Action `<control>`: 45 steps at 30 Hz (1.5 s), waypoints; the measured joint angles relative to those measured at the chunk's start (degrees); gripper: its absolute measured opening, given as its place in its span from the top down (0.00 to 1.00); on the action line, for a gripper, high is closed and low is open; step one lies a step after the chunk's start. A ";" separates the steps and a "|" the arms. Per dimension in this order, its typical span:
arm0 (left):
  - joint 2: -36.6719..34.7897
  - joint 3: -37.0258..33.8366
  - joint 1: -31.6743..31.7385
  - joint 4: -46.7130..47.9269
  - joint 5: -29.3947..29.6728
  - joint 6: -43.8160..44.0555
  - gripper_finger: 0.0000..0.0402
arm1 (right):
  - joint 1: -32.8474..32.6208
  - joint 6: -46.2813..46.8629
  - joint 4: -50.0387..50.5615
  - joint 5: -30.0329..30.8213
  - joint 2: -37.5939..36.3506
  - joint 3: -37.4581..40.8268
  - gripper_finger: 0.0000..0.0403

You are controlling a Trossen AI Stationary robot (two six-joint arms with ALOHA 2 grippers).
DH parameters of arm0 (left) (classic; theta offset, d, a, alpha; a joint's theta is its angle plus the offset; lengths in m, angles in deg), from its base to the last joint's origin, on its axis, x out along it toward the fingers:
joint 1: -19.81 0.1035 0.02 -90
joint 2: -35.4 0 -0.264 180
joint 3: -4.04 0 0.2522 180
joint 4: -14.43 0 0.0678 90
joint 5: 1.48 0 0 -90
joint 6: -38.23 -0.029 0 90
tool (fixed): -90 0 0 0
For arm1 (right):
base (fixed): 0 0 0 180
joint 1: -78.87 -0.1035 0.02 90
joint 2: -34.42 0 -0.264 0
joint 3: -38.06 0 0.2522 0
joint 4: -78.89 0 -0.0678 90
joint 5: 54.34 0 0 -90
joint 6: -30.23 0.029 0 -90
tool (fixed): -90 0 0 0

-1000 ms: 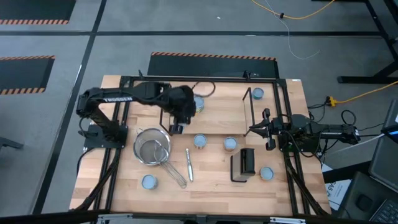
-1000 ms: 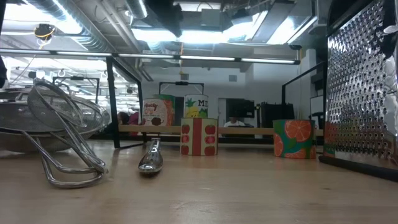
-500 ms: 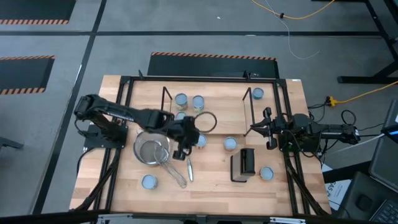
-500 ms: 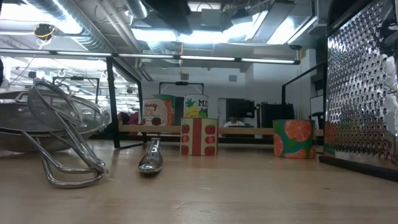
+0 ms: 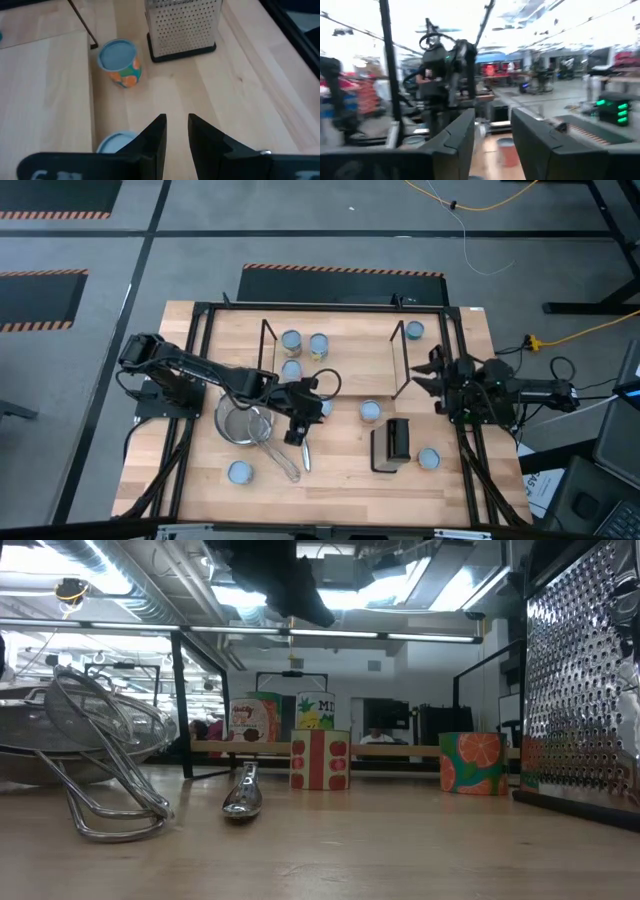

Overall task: Pick and place cans onto a shelf
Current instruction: Put the blue can on the shelf

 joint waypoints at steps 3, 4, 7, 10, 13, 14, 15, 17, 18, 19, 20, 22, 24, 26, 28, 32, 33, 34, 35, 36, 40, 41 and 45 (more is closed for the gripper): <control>0.00 -0.10 0.90 -0.35 0.07 -0.02 0.82 | 0.00 -1.98 5.80 5.35 0.00 -4.53 0.67; 0.00 -0.10 1.26 -0.42 0.07 -0.05 0.82 | 0.00 -2.08 8.44 7.60 0.00 -6.41 0.67; 0.00 -0.10 2.37 -0.42 0.04 -0.06 0.82 | 0.02 -2.08 17.57 15.62 0.00 -12.23 0.68; 0.00 -0.10 3.42 -0.42 0.02 -0.09 0.82 | 0.09 -2.03 25.65 25.39 0.02 -17.48 0.68; 0.00 -0.12 4.44 -0.42 0.04 -0.11 0.82 | 0.09 -1.78 29.84 34.21 0.00 -21.19 0.68; 0.00 -0.12 4.73 -0.41 0.02 -0.11 0.82 | 0.09 -1.79 30.58 36.55 0.00 -21.93 0.68; 0.00 -0.14 5.03 -0.42 0.02 -0.13 0.82 | 0.09 -1.91 30.92 38.79 0.02 -22.44 0.68; 0.00 -0.14 5.57 -0.42 0.02 -0.11 0.82 | 0.09 -2.08 31.04 43.27 0.28 -23.02 0.68; 0.00 -0.14 5.79 -0.42 0.02 -0.12 0.82 | 0.09 -2.02 31.07 45.08 0.51 -23.09 0.68; 0.00 -0.14 5.99 -0.49 0.03 -0.13 0.82 | 0.09 -2.01 31.20 46.25 0.79 -23.09 0.68; 0.00 -0.14 6.11 -0.63 0.03 -0.14 0.82 | 0.09 -1.88 31.45 46.90 1.10 -23.09 0.68; 0.00 -0.14 6.19 -1.21 0.04 -0.15 0.82 | 0.09 0.10 31.57 47.02 2.01 -23.09 0.68; 0.00 -0.14 6.31 -1.64 0.02 -0.47 0.82 | 0.09 2.67 31.57 47.15 3.26 -23.09 0.68; 0.00 -0.14 6.28 -1.83 -0.01 -1.51 0.82 | 0.09 4.20 31.31 47.20 4.79 -23.07 0.68; 0.00 -0.14 6.28 -2.08 -0.02 -2.58 0.82 | 0.45 6.31 30.14 47.19 6.78 -23.07 0.68; 0.00 -0.14 6.28 -2.95 -0.02 -3.16 0.82 | 1.93 12.94 29.91 46.52 11.97 -23.07 0.68; 0.00 -0.14 6.28 -3.24 -0.02 -3.17 0.82 | 2.36 14.62 29.81 45.84 13.37 -23.07 0.68; 0.00 -0.14 6.28 -3.53 -0.02 -3.17 0.82 | 2.86 15.94 29.66 45.26 14.92 -23.06 0.68; 0.00 -0.14 6.28 -3.91 -0.02 -3.18 0.82 | 3.49 16.50 29.04 45.13 16.39 -23.05 0.68; 0.00 -0.14 6.28 -4.26 -0.02 -3.19 0.82 | 4.22 16.88 27.98 45.18 17.78 -23.05 0.68; 0.00 -0.16 6.28 -4.40 -0.02 -3.19 0.82 | 9.03 16.05 21.34 45.49 22.10 -23.05 0.68; 0.00 -0.16 6.28 -4.40 -0.02 -3.21 0.82 | 10.65 16.04 19.71 45.49 22.71 -23.05 0.68; 0.00 -0.18 6.28 -4.36 0.00 -3.21 0.82 | 17.79 16.29 17.51 43.27 25.15 -23.13 0.68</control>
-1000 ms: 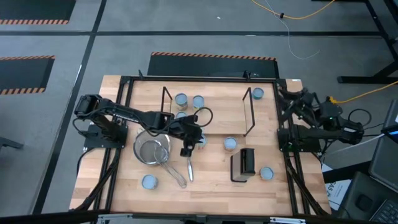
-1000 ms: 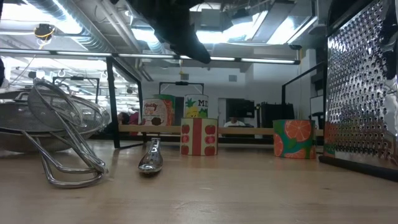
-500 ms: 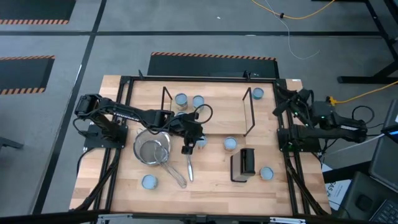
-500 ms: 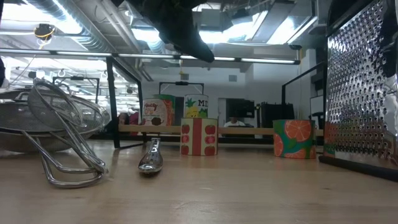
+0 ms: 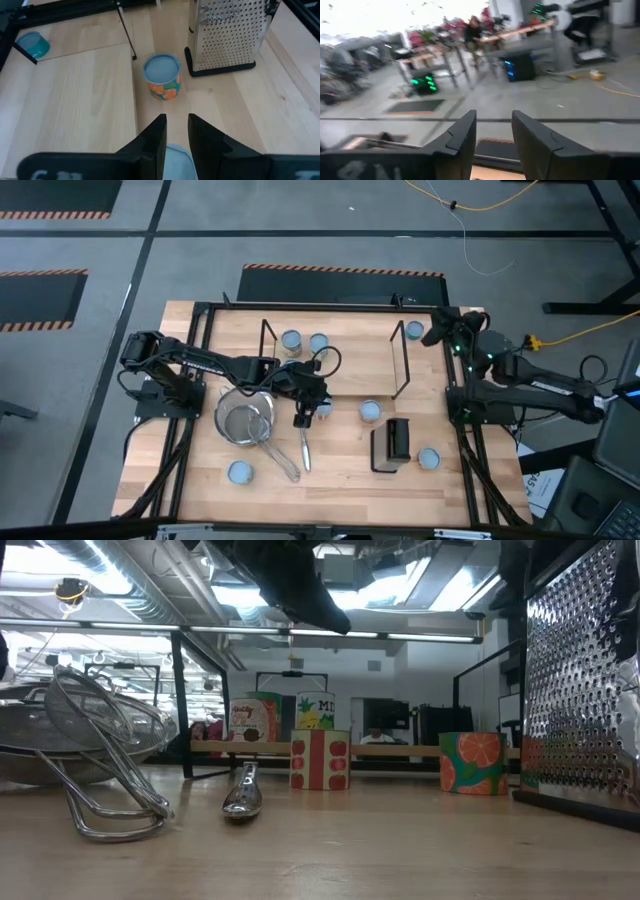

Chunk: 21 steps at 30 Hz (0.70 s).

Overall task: Pick and place cans onto a shelf
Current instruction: Put the blue can on the shelf

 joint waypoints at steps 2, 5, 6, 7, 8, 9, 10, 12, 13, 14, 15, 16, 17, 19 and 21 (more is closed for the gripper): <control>0.00 0.00 0.00 0.07 -0.01 -0.05 0.82 | 4.50 0.86 0.18 -1.45 1.71 0.04 0.68; 0.00 0.00 0.18 0.04 -0.02 -0.42 0.82 | 11.90 2.76 0.23 -8.45 4.80 0.04 0.68; 0.00 0.00 0.22 0.06 0.00 -0.50 0.82 | 14.49 2.99 0.26 -12.07 6.10 0.04 0.68; 0.00 0.00 0.22 0.07 0.00 -0.50 0.82 | 17.23 3.14 0.28 -15.37 7.41 0.04 0.68; 0.00 0.00 0.22 0.07 0.00 -0.50 0.82 | 19.85 3.36 0.35 -18.62 8.82 0.05 0.68; 0.00 0.00 0.22 0.09 0.00 -0.50 0.82 | 22.51 3.97 0.47 -21.14 10.09 0.06 0.68; 0.00 0.00 0.22 0.10 0.00 -0.50 0.82 | 25.21 4.44 0.39 -23.31 11.39 0.06 0.68; 0.00 0.00 0.21 0.17 -0.02 -0.52 0.82 | 30.30 4.77 0.08 -27.35 13.90 0.06 0.68; 0.00 0.00 0.20 0.20 -0.02 -0.52 0.82 | 32.43 5.12 -0.15 -28.83 14.99 0.02 0.68; 0.00 0.00 0.22 0.19 -0.02 -0.53 0.82 | 33.07 5.89 0.71 -28.82 15.31 -0.18 0.68; 0.00 0.00 0.22 0.28 0.02 -0.61 0.82 | 32.88 6.45 1.33 -28.70 15.46 -0.56 0.68; 0.00 0.00 0.22 0.24 0.00 -0.94 0.82 | 32.18 7.10 1.18 -28.72 15.59 -1.28 0.68; 0.00 0.00 0.22 0.36 0.09 -1.19 0.82 | 31.60 7.49 1.06 -28.82 15.63 -1.67 0.68; 0.00 0.00 0.23 0.26 0.09 -1.43 0.82 | 31.24 8.52 1.54 -28.93 15.67 -1.89 0.68; 0.00 0.00 0.41 0.26 -0.03 -1.45 0.82 | 31.44 8.42 1.38 -29.81 16.38 -2.15 0.68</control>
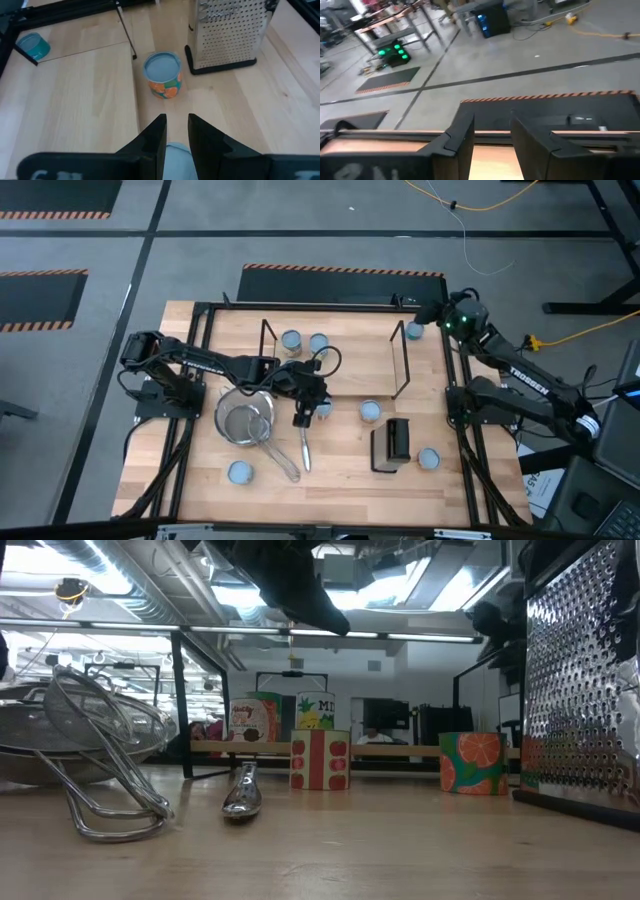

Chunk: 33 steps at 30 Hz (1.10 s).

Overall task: Pick and place cans onto a shelf
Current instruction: Put the blue can on the shelf

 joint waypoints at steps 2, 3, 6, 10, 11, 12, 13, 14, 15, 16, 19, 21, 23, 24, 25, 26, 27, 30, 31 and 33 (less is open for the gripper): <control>0.00 0.00 0.19 -0.03 0.14 -0.01 0.82 | 0.15 0.49 -1.15 -1.37 1.36 -0.21 0.68; 0.00 0.00 0.35 -0.07 0.19 -0.02 0.82 | 0.42 0.51 -1.95 -1.72 2.32 -0.23 0.68; 0.00 0.00 0.84 -0.07 0.18 0.05 0.82 | 1.04 0.66 -5.77 -2.12 6.54 -0.23 0.68; 0.00 0.00 1.20 -0.09 0.10 0.05 0.82 | 3.03 0.45 -11.56 -4.87 13.59 -0.25 0.68; 0.00 0.00 1.20 -0.10 0.11 0.04 0.82 | 3.96 0.47 -12.04 -5.64 15.42 -0.37 0.68; 0.00 0.00 1.20 -0.09 0.07 0.03 0.82 | 4.90 0.55 -11.73 -6.40 17.09 -0.87 0.68; 0.00 0.00 1.20 -0.09 0.03 0.03 0.82 | 5.83 0.60 -11.47 -7.57 18.75 -1.54 0.68; 0.00 0.00 1.20 -0.09 0.03 0.03 0.82 | 6.71 0.58 -11.30 -8.65 20.35 -2.34 0.68; 0.00 0.00 1.18 -0.11 0.01 0.03 0.82 | 7.52 0.56 -11.13 -9.90 21.92 -3.17 0.68; 0.00 0.00 1.18 -0.09 -0.01 0.01 0.82 | 8.28 0.52 -10.92 -10.97 23.41 -3.84 0.68; 0.00 0.00 1.20 -0.11 0.01 0.02 0.82 | 9.93 0.46 -10.58 -13.49 27.60 -5.89 0.68; 0.00 0.00 1.20 -0.11 0.01 0.03 0.82 | 10.74 0.22 -10.17 -14.29 30.13 -7.44 0.68; 0.00 0.00 1.20 -0.11 0.01 0.05 0.82 | 11.36 0.09 -7.37 -14.57 32.54 -9.09 0.68; 0.00 0.00 1.20 -0.10 0.02 0.05 0.82 | 11.68 0.04 -5.55 -14.57 33.73 -10.06 0.68; 0.00 0.00 1.20 -0.11 0.01 0.05 0.82 | 11.97 -0.04 -3.73 -14.57 34.78 -10.92 0.68; 0.00 0.00 1.20 -0.11 0.01 0.07 0.82 | 12.22 -0.59 -2.08 -14.56 35.75 -11.70 0.68; 0.00 0.00 1.20 -0.11 0.03 0.07 0.82 | 12.33 -1.12 -0.74 -14.54 36.80 -12.48 0.68; 0.00 0.00 1.23 -0.11 0.03 0.40 0.82 | 12.69 -1.35 3.69 -14.55 39.67 -14.21 0.68; 0.00 0.00 1.23 -0.11 0.03 0.61 0.82 | 12.69 -1.33 4.36 -14.55 40.55 -14.64 0.68; 0.00 0.00 1.23 -0.11 0.01 1.60 0.82 | 12.69 -1.42 5.08 -14.55 42.06 -15.02 0.68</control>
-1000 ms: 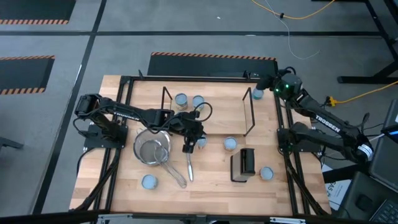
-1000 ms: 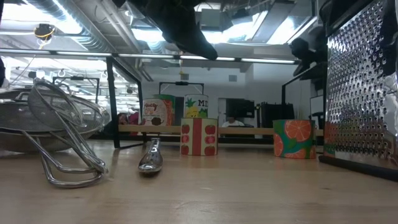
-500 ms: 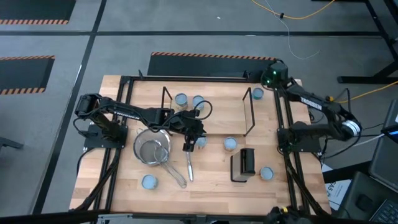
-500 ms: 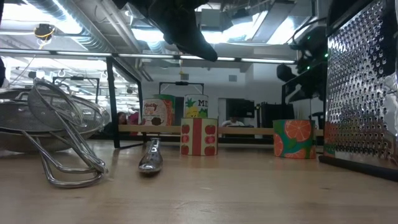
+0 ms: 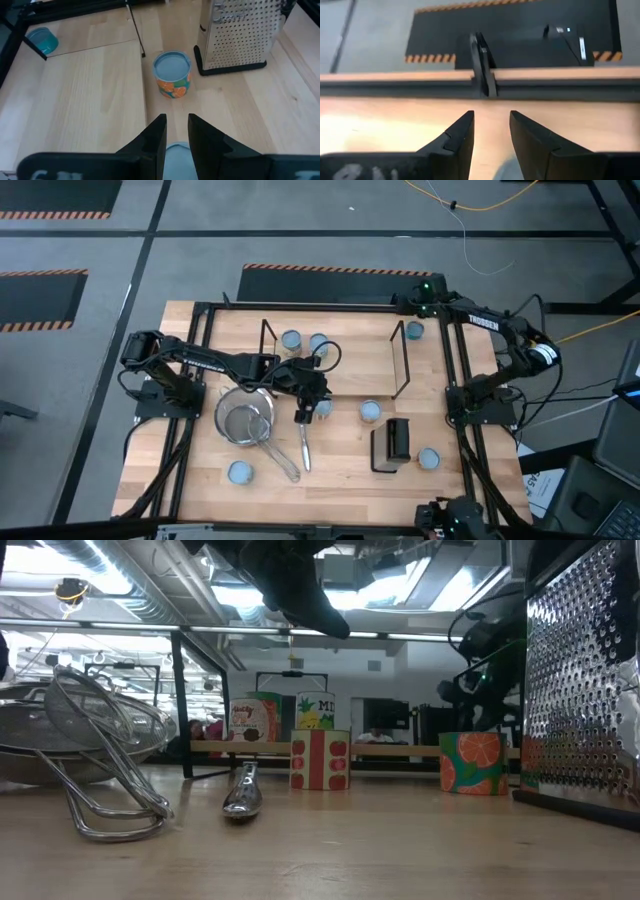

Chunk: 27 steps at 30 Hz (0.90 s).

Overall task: Pick and place cans onto a shelf
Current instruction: Put the blue can on the shelf

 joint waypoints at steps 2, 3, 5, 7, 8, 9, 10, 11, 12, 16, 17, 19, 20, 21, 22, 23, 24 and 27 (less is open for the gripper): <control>0.00 0.00 -0.01 0.01 0.01 0.42 0.82 | -0.02 -0.03 0.74 0.00 1.48 -0.07 0.68; 0.00 0.00 -0.01 0.00 0.01 0.42 0.82 | -0.02 -0.03 1.34 0.00 2.08 -0.07 0.68; 0.00 0.00 -0.01 0.00 0.00 0.44 0.82 | -0.02 -0.06 1.60 -0.42 3.22 -0.07 0.68; 0.00 0.00 -0.01 0.00 0.02 0.46 0.82 | -0.02 -0.03 2.15 -1.29 4.35 -0.07 0.68; 0.00 0.00 -0.01 0.00 0.02 0.46 0.82 | -0.02 -0.03 2.22 -1.95 4.85 -0.07 0.68; 0.00 0.00 -0.01 0.00 -0.01 0.46 0.82 | -0.02 -0.03 2.21 -2.44 5.27 -0.07 0.68; 0.00 0.00 -0.01 0.00 0.01 0.48 0.82 | -0.02 -0.03 2.15 -3.25 5.61 -0.07 0.68; 0.00 0.00 -0.01 0.00 0.01 0.66 0.82 | -0.06 0.06 2.14 -3.71 5.78 -0.07 0.68; 0.00 0.00 -0.01 0.00 0.01 0.87 0.82 | -0.16 0.10 2.08 -4.15 5.85 -0.07 0.68; 0.00 0.00 -0.01 0.00 0.01 1.59 0.82 | -0.50 0.12 2.34 -4.44 5.91 -0.07 0.68; 0.00 0.00 -0.01 0.01 -0.01 1.64 0.82 | -0.54 0.16 2.53 -4.44 5.91 -0.07 0.68; 0.00 0.00 -0.01 0.02 -0.01 1.64 0.82 | -0.70 0.39 3.01 -4.46 5.91 -0.07 0.68; 0.00 0.00 -0.01 0.02 -0.01 1.65 0.82 | -0.87 0.38 3.22 -4.46 5.91 -0.07 0.68; 0.00 0.00 -0.01 0.00 -0.01 1.66 0.82 | -0.96 0.35 3.44 -4.46 5.91 -0.08 0.68; 0.00 0.00 -0.01 0.01 0.01 1.66 0.82 | -1.12 0.29 3.56 -4.43 5.89 -0.09 0.68; 0.00 0.00 -0.01 0.02 -0.01 1.66 0.82 | -1.25 0.23 3.68 -4.39 5.89 -0.09 0.68; 0.00 0.00 -0.01 0.02 0.00 1.66 0.82 | -1.27 0.21 3.72 -4.41 5.89 -0.09 0.68; 0.00 0.00 -0.01 0.02 -0.01 1.66 0.82 | -1.27 0.14 3.36 -4.43 5.90 -0.07 0.68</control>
